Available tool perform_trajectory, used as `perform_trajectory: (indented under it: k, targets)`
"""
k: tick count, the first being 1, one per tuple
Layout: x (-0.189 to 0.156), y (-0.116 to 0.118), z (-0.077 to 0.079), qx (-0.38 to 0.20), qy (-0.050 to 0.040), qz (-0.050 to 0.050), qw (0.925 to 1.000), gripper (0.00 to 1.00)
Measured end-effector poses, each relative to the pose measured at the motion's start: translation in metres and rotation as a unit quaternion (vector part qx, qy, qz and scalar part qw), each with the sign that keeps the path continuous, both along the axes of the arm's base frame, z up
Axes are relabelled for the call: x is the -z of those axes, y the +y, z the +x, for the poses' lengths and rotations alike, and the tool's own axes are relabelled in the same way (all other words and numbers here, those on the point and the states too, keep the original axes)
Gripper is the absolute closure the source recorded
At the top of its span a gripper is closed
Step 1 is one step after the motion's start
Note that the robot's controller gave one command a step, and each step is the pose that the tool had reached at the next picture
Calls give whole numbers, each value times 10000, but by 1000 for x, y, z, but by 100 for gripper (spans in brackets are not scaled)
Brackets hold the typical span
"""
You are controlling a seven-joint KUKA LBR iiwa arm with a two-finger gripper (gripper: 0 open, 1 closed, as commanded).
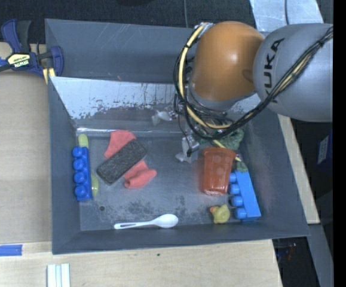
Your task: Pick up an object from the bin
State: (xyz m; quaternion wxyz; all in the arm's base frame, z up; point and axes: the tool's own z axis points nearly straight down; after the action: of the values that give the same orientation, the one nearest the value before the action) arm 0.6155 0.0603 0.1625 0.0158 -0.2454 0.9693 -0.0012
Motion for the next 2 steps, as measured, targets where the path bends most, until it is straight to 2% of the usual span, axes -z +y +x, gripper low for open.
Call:
perform_trajectory:
  k: [1, 2]
  targets:
    - [4, 52, -6, 189, 10, 7, 9998, 0]
    - [31, 59, -26, 84, -1, 33, 10000, 0]
